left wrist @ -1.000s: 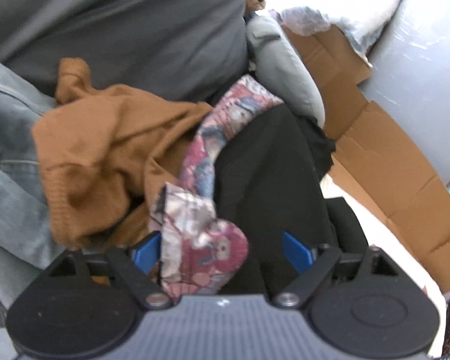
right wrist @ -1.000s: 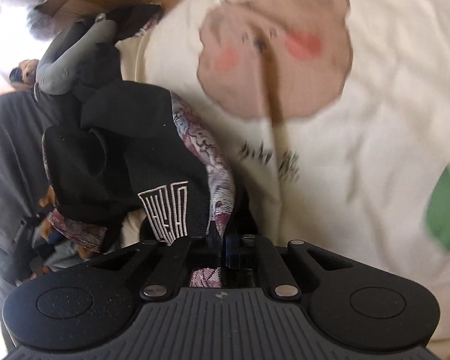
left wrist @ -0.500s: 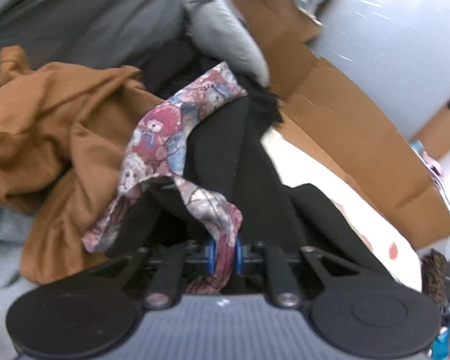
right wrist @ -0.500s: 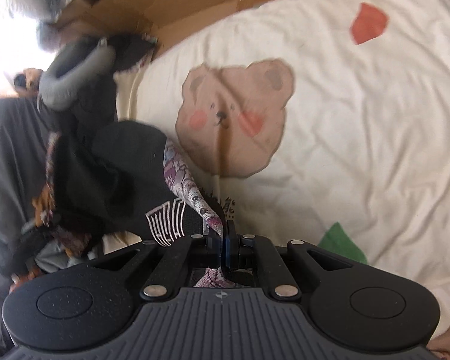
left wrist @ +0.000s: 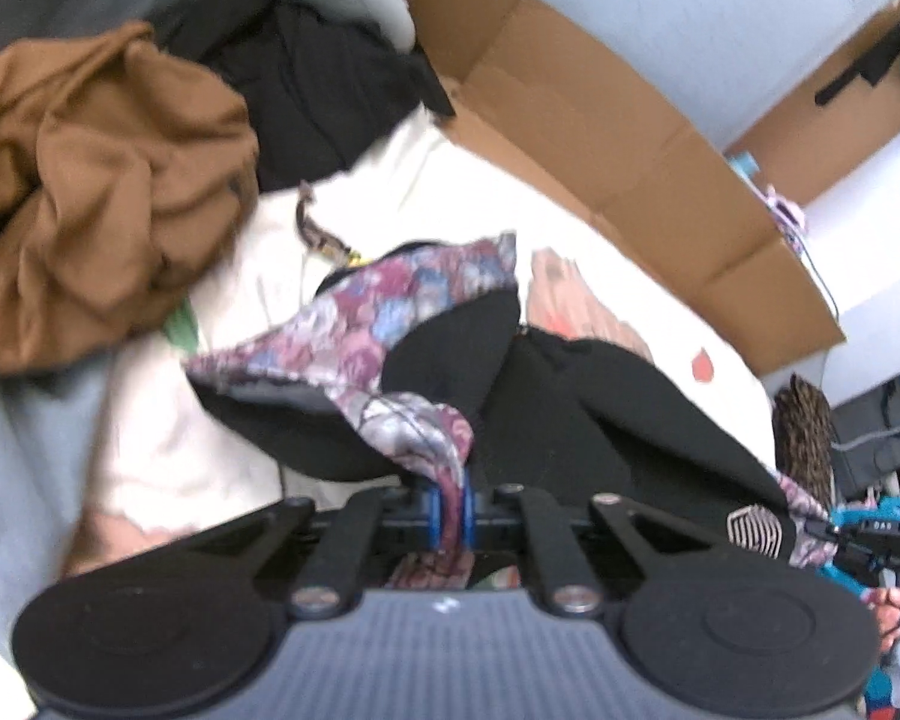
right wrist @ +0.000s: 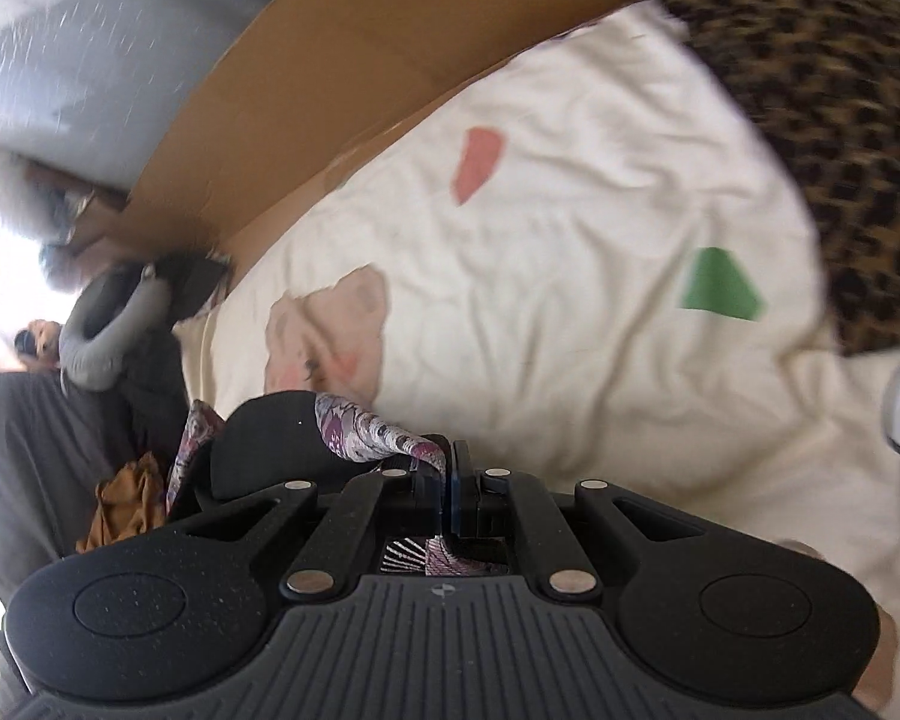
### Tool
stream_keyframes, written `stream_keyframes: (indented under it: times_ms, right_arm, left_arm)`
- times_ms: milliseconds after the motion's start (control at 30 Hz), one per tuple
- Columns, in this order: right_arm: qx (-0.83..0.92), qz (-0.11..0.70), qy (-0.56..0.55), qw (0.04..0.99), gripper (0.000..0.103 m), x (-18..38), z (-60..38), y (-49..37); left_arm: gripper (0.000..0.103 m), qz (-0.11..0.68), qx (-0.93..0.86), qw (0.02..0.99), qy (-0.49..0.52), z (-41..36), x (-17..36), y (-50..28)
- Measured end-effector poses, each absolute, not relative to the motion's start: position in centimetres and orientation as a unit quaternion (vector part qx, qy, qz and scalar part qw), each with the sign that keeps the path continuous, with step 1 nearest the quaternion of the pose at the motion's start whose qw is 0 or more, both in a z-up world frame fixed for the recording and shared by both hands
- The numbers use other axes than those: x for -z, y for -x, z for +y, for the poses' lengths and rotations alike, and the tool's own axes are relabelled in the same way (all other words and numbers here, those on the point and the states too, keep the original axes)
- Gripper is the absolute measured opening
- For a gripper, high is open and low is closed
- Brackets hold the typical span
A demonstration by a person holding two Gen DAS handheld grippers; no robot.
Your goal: Fold clothes
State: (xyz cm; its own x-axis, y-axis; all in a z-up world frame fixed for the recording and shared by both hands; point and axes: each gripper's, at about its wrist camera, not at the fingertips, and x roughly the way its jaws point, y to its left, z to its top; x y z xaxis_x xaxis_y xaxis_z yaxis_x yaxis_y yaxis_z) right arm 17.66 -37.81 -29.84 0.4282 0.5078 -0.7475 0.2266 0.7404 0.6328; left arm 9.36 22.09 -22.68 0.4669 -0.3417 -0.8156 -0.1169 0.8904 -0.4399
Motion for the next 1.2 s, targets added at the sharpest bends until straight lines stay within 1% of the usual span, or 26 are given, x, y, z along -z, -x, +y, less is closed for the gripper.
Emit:
stream_keyframes:
  times_ms: [333, 500, 600, 733, 800, 833, 867, 1100, 1133, 1200]
  right_arm:
    - [-0.033, 0.501, -0.388, 0.773, 0.000, 30.0, -43.5, -11.7]
    - [-0.034, 0.508, -0.386, 0.769, 0.000, 29.9, -43.8, -9.7]
    - [-0.040, 0.520, -0.365, 0.771, 0.001, 29.6, -43.1, -8.7]
    - [-0.042, 0.535, -0.342, 0.771, 0.007, 29.5, -42.3, -7.2]
    - [-0.041, 0.539, -0.336, 0.771, 0.016, 29.5, -42.3, -6.5]
    - [-0.040, 0.539, -0.335, 0.772, 0.024, 29.5, -42.4, -6.2]
    - [-0.039, 0.539, -0.335, 0.772, 0.029, 29.5, -42.5, -5.9]
    - [-0.043, 0.526, -0.331, 0.782, 0.030, 29.0, -42.4, -5.5]
    - [-0.045, 0.525, -0.332, 0.782, 0.030, 29.0, -42.2, -5.6]
    - [-0.051, 0.522, -0.335, 0.782, 0.030, 29.1, -41.8, -5.8]
  left_arm:
    - [0.005, 0.545, 0.081, 0.809, 0.206, 20.8, 22.5, -6.1]
    - [0.004, 0.550, 0.066, 0.811, 0.188, 21.2, 21.4, -4.1]
    - [0.003, 0.559, 0.055, 0.808, 0.176, 21.7, 20.9, -2.6]
    - [0.003, 0.583, 0.040, 0.795, 0.162, 22.6, 20.9, -0.2]
    - [0.003, 0.600, 0.034, 0.785, 0.152, 23.0, 21.1, 1.3]
    - [0.003, 0.609, 0.029, 0.779, 0.150, 23.3, 21.2, 2.0]
    - [0.003, 0.617, 0.024, 0.772, 0.149, 23.7, 21.3, 2.8]
    - [0.005, 0.648, -0.013, 0.747, 0.148, 26.0, 20.6, 5.8]
    - [0.006, 0.649, -0.019, 0.747, 0.146, 26.3, 20.4, 5.9]
    - [0.013, 0.651, -0.032, 0.745, 0.143, 26.9, 19.8, 6.1]
